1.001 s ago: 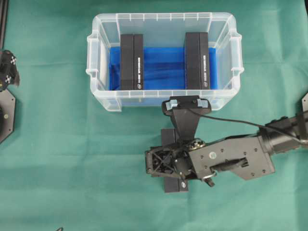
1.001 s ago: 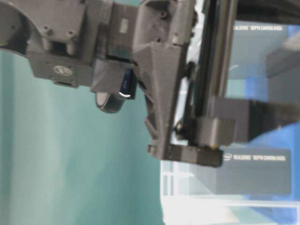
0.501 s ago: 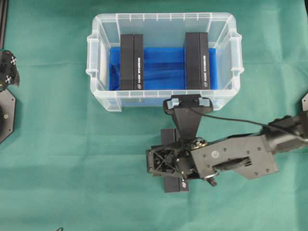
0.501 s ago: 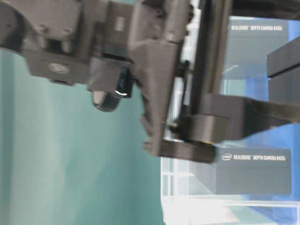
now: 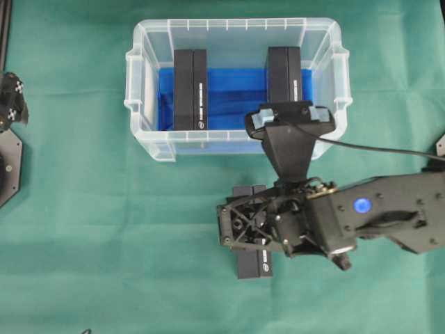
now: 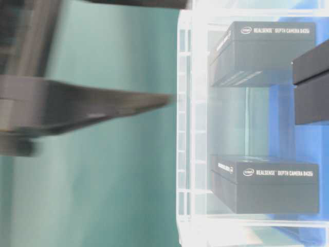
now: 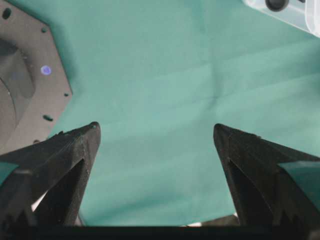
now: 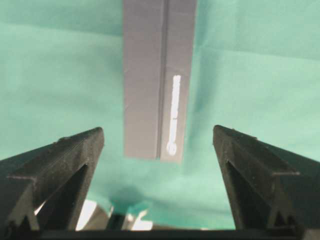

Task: Take out the box from the case.
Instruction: 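Lower the boxes onto the cloth and open the right gripper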

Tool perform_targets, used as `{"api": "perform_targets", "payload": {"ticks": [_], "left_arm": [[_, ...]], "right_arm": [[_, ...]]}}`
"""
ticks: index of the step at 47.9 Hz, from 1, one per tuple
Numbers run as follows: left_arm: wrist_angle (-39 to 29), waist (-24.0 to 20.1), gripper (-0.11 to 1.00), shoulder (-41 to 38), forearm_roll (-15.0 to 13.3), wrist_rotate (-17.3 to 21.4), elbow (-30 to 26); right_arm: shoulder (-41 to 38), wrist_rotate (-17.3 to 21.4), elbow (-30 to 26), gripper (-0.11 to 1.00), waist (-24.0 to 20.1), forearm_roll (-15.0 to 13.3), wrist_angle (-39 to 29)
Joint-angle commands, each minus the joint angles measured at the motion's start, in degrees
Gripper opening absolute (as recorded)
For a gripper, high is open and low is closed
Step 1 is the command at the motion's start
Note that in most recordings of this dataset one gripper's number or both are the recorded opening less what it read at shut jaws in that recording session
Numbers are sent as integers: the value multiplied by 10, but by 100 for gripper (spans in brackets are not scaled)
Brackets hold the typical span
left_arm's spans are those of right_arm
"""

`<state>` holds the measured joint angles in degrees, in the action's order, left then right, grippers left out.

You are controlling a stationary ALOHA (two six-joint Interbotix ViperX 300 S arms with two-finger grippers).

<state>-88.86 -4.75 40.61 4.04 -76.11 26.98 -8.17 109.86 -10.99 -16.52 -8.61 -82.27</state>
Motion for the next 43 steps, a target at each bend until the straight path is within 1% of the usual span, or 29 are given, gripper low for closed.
{"api": "perform_targets", "payload": {"ticks": [1, 7, 13, 19, 22, 26, 32, 37, 43], "left_arm": [[2, -2, 94, 1, 0, 0, -5], [2, -2, 94, 1, 0, 0, -6], [2, -2, 94, 1, 0, 0, -6], [2, -2, 94, 1, 0, -2, -6], [2, -2, 94, 1, 0, -4, -6], [3, -2, 94, 1, 0, -4, -6], [2, -2, 94, 1, -5, -4, -6], [3, -2, 94, 1, -7, -4, -6], [3, -2, 94, 1, -6, -6, -6]], "right_arm": [[20, -9, -42, 89, 3, -10, -29], [20, -17, -63, 87, 3, -16, -47], [20, -26, -63, 85, 3, -15, -47], [22, -45, -61, 85, -1, -4, -54], [26, -53, -55, 85, -2, 9, -62], [40, -59, -40, 85, -5, 21, -80], [73, -55, -7, 85, -15, 23, -98], [112, -50, 38, 85, -26, 23, -98], [156, -32, 92, 85, -47, 23, -97]]}}
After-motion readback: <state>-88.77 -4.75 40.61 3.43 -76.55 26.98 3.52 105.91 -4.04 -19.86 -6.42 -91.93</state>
